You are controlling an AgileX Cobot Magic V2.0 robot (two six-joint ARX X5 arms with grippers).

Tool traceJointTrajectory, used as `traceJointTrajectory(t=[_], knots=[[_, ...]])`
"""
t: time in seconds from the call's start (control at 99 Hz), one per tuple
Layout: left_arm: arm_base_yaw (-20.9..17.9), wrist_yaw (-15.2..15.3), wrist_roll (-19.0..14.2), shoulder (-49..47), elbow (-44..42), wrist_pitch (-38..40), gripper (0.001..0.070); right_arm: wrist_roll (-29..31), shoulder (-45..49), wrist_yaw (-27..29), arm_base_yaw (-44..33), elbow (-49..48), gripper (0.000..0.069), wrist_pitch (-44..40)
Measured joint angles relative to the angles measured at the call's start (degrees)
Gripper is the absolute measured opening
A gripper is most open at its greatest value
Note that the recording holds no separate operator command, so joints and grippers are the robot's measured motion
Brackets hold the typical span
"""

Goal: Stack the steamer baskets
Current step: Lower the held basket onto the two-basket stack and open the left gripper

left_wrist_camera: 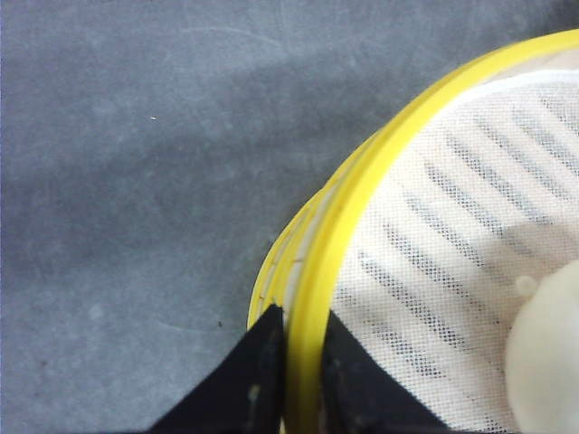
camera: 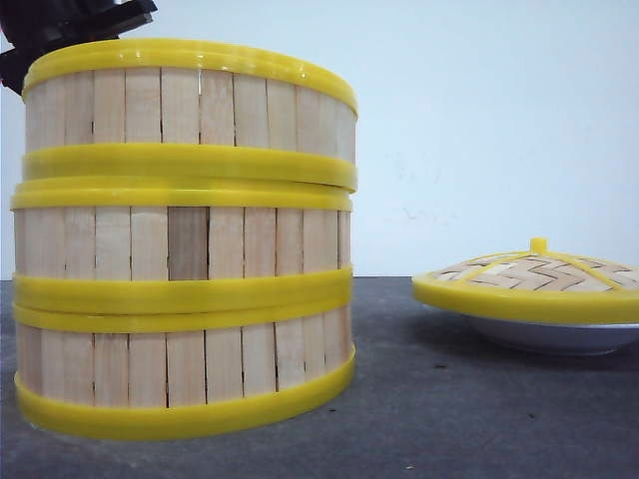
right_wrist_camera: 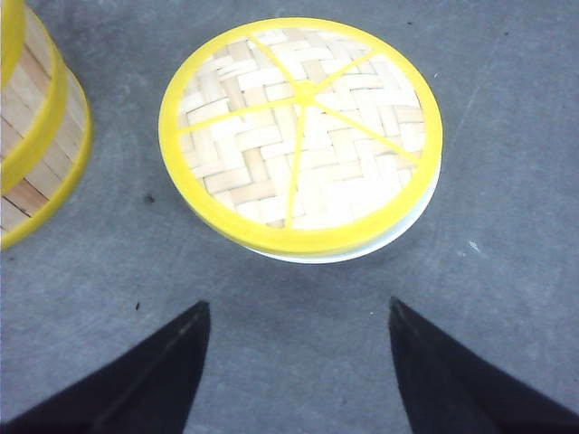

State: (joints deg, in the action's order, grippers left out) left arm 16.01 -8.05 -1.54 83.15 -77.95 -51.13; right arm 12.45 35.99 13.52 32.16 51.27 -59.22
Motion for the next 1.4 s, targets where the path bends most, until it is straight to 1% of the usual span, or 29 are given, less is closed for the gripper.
traceJointTrajectory(t=[0.354, 0.727, 1.253, 1.404], knots=[[0.0, 0.5, 0.0, 0.0, -0.1, -0.3, 0.0020, 0.0, 0.0, 0.0, 0.0, 0.0, 0.0384, 0.0], [0.1, 2.0, -0.1, -0.3, -0.3, -1.6, 0.0020, 0.0, 0.0, 0.0, 0.0, 0.0, 0.0384, 0.0], [0.0, 1.9, -0.6, -0.3, -0.3, -3.4, 0.0019, 0.0, 0.0, 0.0, 0.0, 0.0, 0.0384, 0.3], [0.7, 2.1, -0.7, -0.3, -0.3, -3.3, 0.0033, 0.0, 0.0, 0.0, 0.0, 0.0, 0.0384, 0.3]])
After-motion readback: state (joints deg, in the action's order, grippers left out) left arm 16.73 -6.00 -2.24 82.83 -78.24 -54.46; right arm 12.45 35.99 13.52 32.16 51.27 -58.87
